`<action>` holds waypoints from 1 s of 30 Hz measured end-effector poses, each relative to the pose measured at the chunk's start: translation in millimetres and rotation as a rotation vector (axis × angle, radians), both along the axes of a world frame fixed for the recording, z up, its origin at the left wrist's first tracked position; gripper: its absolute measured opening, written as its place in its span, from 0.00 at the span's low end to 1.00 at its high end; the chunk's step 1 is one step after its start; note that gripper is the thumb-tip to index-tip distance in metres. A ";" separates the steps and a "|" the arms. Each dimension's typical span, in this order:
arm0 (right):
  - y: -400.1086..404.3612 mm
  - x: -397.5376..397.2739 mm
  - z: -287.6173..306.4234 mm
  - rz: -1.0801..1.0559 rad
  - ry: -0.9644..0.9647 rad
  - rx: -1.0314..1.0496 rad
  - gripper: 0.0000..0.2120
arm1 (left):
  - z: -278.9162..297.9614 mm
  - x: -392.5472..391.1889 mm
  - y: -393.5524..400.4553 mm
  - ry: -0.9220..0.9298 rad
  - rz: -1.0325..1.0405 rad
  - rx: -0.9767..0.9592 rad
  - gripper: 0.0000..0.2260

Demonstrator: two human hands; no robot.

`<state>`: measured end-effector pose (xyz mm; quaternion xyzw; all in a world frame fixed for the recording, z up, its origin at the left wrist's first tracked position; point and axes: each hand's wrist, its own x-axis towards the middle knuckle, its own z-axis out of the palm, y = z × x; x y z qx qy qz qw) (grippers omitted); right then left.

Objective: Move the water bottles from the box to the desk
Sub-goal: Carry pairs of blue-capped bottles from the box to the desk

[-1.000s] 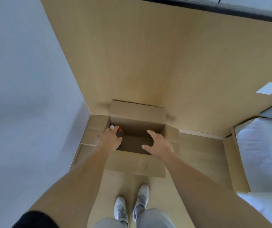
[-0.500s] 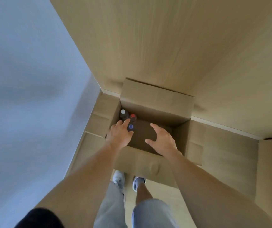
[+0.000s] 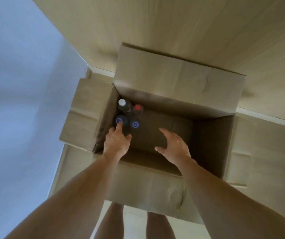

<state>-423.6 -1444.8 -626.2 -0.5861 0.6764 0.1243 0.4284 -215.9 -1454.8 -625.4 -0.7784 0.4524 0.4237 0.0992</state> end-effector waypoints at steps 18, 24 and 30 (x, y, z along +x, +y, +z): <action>-51.0 58.1 -205.3 0.114 -0.185 0.007 0.47 | -170.5 25.5 -15.0 -0.003 0.294 0.108 0.30; -63.3 71.0 -227.7 0.057 -0.318 -0.013 0.44 | -194.3 22.8 -22.0 -0.015 0.382 0.112 0.29; -56.9 57.8 -231.4 -0.025 -0.341 -0.052 0.40 | -216.8 11.0 -26.5 0.075 0.709 -0.031 0.32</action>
